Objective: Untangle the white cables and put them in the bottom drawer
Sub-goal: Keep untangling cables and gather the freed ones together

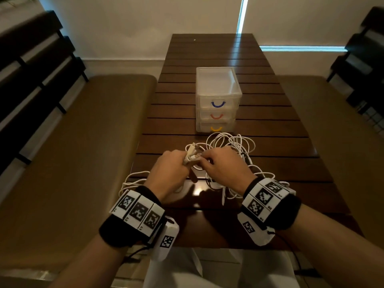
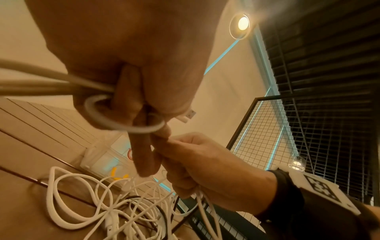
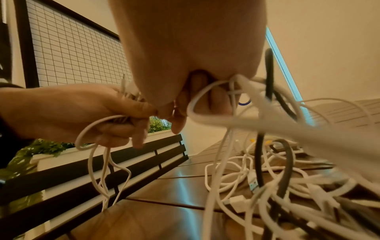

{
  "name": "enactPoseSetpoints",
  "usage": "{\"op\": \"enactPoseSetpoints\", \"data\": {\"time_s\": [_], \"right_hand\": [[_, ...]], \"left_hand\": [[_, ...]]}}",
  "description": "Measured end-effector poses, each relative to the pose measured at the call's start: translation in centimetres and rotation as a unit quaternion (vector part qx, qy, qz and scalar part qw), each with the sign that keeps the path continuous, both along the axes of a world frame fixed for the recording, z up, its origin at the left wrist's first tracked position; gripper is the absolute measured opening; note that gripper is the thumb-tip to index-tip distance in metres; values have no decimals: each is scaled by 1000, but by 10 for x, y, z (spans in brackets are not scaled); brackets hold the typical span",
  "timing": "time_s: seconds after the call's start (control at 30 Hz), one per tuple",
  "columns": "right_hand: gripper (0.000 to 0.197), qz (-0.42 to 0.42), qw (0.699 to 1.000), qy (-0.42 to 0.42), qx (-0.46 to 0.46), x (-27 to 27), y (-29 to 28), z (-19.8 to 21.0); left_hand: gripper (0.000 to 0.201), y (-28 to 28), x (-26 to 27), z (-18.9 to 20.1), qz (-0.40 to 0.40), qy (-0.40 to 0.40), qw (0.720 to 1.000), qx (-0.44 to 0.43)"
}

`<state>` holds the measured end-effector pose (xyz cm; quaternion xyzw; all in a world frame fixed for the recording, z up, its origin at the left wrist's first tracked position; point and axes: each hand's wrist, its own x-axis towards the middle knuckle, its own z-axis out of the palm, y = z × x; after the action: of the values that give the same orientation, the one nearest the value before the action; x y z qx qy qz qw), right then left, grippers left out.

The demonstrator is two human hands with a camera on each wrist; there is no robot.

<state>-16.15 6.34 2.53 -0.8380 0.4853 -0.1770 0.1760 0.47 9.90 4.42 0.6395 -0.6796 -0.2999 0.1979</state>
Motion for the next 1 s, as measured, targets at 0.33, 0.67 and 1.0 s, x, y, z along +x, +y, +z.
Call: {"op": "enactPoseSetpoints", "data": {"time_s": [0.33,0.67,1.0], "right_hand": [[51,5,999,-39,26,-8,0,-9],[50,-30,997,-29,72,-23,-12,4],[43,16,995,-53,79,10,4,9]], "left_hand": [[31,-7,28,14,150,129,971,-135],[25,-8,58,31,345,350,841,-227],[21,10,5,-1,39,93,982,-162]]}}
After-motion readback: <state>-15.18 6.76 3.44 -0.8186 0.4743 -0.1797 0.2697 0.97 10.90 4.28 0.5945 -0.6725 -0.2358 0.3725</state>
